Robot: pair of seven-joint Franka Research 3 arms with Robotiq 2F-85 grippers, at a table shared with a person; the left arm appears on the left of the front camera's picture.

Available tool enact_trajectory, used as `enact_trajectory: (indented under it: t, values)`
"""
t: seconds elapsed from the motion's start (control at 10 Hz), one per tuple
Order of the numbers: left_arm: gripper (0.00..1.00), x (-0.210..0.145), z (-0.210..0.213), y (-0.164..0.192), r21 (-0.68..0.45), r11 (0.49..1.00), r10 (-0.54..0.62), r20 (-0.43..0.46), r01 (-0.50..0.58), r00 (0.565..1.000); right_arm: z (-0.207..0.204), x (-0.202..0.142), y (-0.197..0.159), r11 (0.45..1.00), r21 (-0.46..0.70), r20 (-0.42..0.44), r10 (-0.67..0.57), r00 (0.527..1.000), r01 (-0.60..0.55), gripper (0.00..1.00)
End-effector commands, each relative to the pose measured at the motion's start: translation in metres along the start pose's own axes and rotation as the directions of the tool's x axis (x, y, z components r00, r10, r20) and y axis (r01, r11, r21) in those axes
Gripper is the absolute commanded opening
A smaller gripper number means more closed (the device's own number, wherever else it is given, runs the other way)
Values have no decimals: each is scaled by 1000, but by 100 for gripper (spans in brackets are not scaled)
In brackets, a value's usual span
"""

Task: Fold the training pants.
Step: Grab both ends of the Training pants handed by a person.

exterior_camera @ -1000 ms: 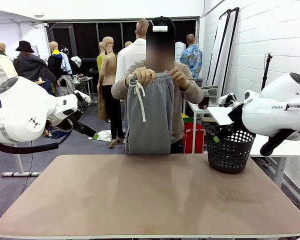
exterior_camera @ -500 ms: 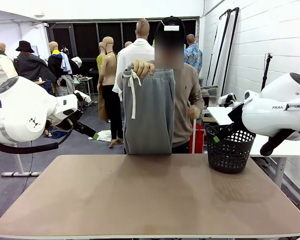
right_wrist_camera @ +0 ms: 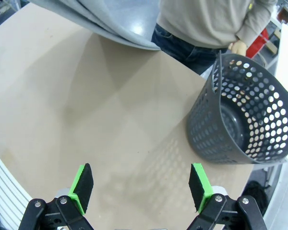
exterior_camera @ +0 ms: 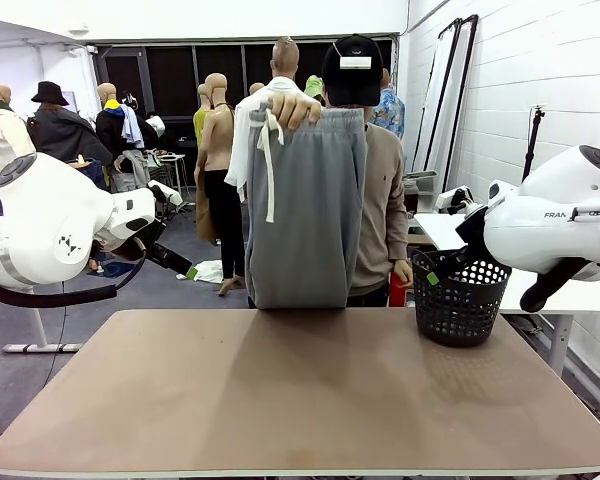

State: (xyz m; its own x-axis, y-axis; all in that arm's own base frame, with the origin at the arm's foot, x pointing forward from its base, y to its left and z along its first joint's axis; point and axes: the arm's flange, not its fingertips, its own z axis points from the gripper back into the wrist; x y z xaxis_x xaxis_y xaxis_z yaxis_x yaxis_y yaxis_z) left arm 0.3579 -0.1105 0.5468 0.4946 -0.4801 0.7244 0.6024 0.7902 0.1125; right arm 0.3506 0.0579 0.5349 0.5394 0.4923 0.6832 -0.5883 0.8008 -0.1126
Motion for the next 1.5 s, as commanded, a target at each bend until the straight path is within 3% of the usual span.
enact_trajectory:
  t: [0.0,1.2,1.4]
  values:
    - [100,0,0,0,-5,1000,1,3,-1,1000,0,0,0,1000,6,0,1,1000,-1,100]
    - [100,0,0,0,-5,1000,1,3,-1,1000,0,0,0,1000,6,0,1,1000,-1,100]
    - [100,4,1,1,0,1000,-29,-31,29,999,-1,3,-2,999,-7,-24,36,999,-37,100]
